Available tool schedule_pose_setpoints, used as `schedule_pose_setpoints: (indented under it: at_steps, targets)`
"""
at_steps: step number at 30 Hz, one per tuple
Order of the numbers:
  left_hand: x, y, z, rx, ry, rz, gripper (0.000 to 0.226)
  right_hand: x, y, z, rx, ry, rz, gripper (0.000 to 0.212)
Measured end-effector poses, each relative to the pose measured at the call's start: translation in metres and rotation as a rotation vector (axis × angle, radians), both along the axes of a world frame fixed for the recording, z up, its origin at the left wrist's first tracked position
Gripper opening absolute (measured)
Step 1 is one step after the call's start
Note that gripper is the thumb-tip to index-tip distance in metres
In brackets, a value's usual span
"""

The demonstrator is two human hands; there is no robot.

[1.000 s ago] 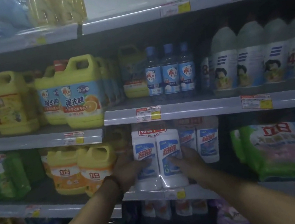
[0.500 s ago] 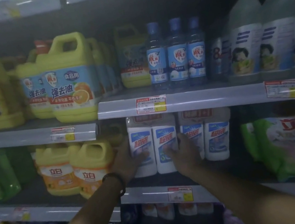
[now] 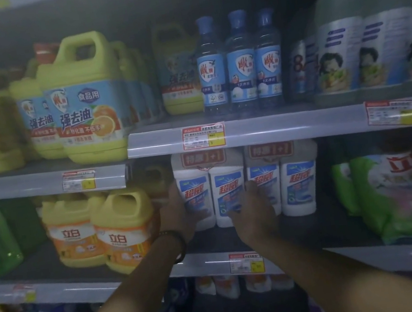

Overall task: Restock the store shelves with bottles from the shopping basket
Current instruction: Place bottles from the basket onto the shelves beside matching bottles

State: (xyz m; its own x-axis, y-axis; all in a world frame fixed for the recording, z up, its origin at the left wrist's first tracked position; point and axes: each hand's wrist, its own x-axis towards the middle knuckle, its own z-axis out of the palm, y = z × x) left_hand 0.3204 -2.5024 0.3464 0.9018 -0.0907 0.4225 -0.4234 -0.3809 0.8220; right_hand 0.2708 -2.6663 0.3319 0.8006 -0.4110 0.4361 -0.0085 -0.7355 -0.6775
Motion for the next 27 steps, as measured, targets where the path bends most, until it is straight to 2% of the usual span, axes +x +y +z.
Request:
schedule_pose_setpoints:
  at_steps: [4,9,14,18,20,22,25,27]
  targets:
    - [0.006,-0.004,-0.002,0.036,0.001,0.079,0.068,-0.004,-0.002,-0.005,0.023,-0.012,0.05,0.039]
    - [0.014,-0.008,-0.006,0.042,0.037,0.105,0.066,-0.007,-0.001,-0.005,-0.012,0.09,0.093,0.056]
    - [0.02,-0.011,-0.007,0.015,0.109,0.108,0.068,-0.019,-0.001,0.004,0.012,0.144,0.161,0.063]
    - [0.01,-0.019,-0.01,0.029,0.156,0.168,0.068,-0.044,-0.012,0.015,-0.098,0.165,0.211,0.046]
    - [-0.009,-0.023,-0.01,0.154,0.07,0.286,0.069,-0.061,-0.021,0.016,-0.178,0.161,0.246,0.044]
    - [-0.036,-0.024,-0.011,0.354,-0.137,0.371,0.072,-0.082,-0.032,0.016,-0.216,0.169,0.25,0.043]
    - [-0.095,-0.031,-0.013,0.481,-0.416,0.12,0.057,-0.112,-0.044,0.007,-0.213,0.187,0.266,0.039]
    - [-0.139,-0.04,-0.014,0.532,-0.435,-0.052,0.043,-0.123,-0.061,-0.018,-0.169,0.202,0.315,0.039]
